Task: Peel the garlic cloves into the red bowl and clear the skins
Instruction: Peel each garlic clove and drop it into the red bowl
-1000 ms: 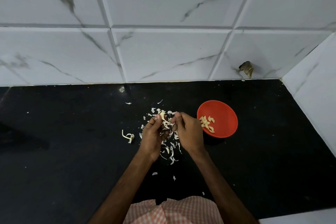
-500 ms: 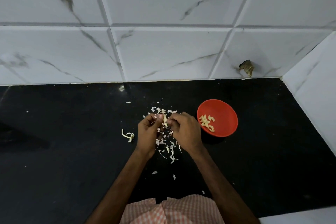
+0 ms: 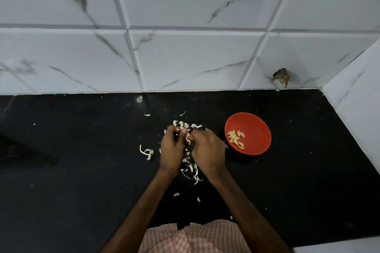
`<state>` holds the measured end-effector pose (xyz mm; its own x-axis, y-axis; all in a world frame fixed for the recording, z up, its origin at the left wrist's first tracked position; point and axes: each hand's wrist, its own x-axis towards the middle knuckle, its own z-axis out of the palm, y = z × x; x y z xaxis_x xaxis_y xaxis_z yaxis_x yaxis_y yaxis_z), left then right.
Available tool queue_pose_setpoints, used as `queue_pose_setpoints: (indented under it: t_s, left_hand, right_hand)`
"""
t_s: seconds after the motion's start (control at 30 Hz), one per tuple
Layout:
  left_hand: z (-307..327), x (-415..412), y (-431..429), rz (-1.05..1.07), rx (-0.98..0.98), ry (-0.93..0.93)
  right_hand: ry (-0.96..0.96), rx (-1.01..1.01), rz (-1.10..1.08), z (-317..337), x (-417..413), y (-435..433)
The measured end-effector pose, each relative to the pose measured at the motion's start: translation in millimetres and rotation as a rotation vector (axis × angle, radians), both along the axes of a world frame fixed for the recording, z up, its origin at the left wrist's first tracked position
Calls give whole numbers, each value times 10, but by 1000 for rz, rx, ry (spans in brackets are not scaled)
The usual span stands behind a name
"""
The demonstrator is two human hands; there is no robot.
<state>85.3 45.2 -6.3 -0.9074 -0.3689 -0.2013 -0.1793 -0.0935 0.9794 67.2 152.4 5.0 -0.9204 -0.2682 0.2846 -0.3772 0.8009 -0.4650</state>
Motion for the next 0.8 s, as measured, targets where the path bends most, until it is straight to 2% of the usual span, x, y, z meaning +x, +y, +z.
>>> queue_pose_setpoints:
  t_s: [0.07,0.2,0.37,0.47,0.63,0.8]
  left_hand:
    - [-24,-16,-14,5,39,-6]
    - [-59,-6,-94,-53,222,24]
    - [-62,12,-88,-81,300,77]
    - [-47,13,-112,-93,295,119]
    - [-81,33,-128,-88,245,146]
    - [-104,30,-132,-91,165,157]
  right_hand:
    - [-57,1,13,0,-12,5]
    - [-422,-436,24,5,-109,80]
    - [-644,-779,43,-29,-73,36]
    - [-737,-911,46,-20,-67,8]
    - [-753,-930,34,-26,-63,-32]
    - [-470,-639,91,-20,-82,50]
